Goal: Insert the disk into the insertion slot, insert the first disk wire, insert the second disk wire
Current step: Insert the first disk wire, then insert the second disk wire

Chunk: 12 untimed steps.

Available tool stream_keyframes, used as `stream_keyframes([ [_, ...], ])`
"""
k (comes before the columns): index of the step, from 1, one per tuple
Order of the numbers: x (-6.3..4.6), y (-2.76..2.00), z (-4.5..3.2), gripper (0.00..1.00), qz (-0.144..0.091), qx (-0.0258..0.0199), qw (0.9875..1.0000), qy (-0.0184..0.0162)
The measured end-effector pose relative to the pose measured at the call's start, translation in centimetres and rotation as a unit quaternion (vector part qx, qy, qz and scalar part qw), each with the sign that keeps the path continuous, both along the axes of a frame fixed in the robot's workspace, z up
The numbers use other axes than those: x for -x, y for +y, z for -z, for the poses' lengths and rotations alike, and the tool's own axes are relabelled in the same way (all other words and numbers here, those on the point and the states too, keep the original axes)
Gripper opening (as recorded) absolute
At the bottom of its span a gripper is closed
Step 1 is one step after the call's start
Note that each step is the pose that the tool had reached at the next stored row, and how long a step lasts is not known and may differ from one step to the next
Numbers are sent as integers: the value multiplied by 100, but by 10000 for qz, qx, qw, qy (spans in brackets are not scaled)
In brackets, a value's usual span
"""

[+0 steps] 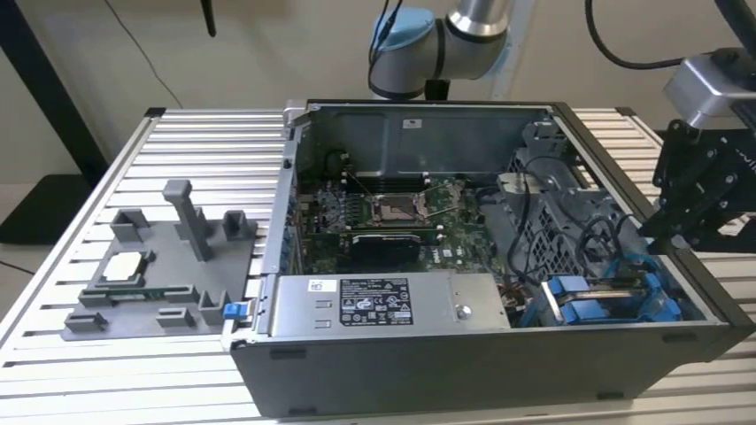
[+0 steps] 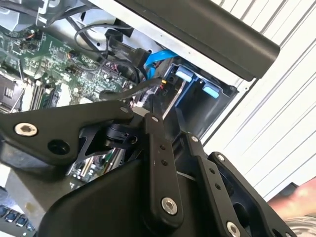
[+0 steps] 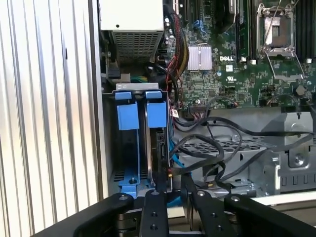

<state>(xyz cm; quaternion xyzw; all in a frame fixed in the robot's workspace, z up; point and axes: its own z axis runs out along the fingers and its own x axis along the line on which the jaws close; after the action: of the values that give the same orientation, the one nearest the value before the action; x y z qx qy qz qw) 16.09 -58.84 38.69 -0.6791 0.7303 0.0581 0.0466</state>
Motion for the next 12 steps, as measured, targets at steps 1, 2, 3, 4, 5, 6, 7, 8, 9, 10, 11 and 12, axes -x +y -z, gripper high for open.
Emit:
stream_keyframes([
  [1, -1, 0, -26, 100, -1, 1, 10000, 0],
  [2, -1, 0, -51, 100, -1, 1, 10000, 0],
  [3, -1, 0, -76, 100, -1, 0, 10000, 0],
  [4, -1, 0, -101, 100, -1, 0, 10000, 0],
  [5, -1, 0, -124, 100, -1, 0, 10000, 0],
  [6, 0, 0, -148, 100, 0, 1, 10000, 0],
  [7, 0, 0, -169, 100, 0, 1, 10000, 0],
  [8, 0, 0, -191, 100, 0, 0, 10000, 0],
  [9, 0, 0, -209, 100, 0, 0, 10000, 0],
  [10, 0, 0, -223, 100, 0, 0, 10000, 0],
  [11, 0, 0, -237, 100, 0, 0, 10000, 0],
  [12, 0, 0, -250, 100, 0, 0, 10000, 0],
])
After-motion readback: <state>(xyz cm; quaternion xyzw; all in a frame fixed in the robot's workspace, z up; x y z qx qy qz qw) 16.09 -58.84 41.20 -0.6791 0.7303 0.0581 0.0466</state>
